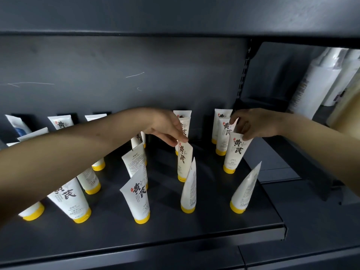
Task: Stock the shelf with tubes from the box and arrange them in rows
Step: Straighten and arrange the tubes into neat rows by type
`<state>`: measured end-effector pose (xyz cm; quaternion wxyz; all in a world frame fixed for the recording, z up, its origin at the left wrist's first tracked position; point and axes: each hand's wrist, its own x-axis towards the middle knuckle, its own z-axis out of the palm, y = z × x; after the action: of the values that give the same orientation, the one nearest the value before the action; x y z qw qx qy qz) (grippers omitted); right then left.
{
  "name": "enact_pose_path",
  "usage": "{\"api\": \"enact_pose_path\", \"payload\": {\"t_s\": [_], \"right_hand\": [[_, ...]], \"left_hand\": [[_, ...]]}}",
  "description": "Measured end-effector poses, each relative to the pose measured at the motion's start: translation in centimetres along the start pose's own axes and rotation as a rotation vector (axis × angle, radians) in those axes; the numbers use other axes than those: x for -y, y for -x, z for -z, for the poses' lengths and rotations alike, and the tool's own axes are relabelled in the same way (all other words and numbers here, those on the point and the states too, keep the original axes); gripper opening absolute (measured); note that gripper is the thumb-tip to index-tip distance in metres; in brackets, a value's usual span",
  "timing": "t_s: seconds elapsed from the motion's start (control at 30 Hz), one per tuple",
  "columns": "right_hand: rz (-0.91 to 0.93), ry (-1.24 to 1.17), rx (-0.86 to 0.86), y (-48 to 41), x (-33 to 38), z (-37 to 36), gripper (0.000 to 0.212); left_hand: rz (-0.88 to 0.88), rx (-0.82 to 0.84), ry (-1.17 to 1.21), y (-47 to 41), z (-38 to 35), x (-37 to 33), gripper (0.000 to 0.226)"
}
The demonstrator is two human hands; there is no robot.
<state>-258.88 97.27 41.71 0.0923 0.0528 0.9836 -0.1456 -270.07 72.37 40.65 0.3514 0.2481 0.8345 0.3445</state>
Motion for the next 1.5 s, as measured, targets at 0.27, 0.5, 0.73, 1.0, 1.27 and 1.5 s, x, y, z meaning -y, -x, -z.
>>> {"api": "enact_pose_path", "payload": {"t_s": [0.27,0.5,0.73,1.0,1.27,1.5], "right_hand": [[-0.013,0.111,0.02,0.2,1.0,0.1,0.031],[-0.049,0.025,0.034,-0.1,0.4,0.1,0.03],[-0.039,-0.015,0.023,-0.2,0.3,-0.4,0.025],[-0.012,0.101,-0.016,-0.3,-0.1,-0.9,0.032],[0.012,0.21,-0.098,-0.1,-0.2,-1.5,0.029],[0.073,0.262,-0.135,0.4,0.2,-1.0,0.031]], "left_hand": [[-0.107,-0.131,-0.337,-0.5,-0.1,0.5,0.025],[-0.286,-0.219,-0.701,0.3,-0.5,0.1,0.03],[-0.393,-0.387,-1.033,0.2,-1.3,0.8,0.034],[-0.361,-0.338,-0.836,0.3,-1.5,0.5,0.023],[-0.278,-0.279,-0.66,0.4,-1.7,0.4,0.007],[-0.321,-0.329,-0.662,0.7,-2.0,0.1,0.013]]}}
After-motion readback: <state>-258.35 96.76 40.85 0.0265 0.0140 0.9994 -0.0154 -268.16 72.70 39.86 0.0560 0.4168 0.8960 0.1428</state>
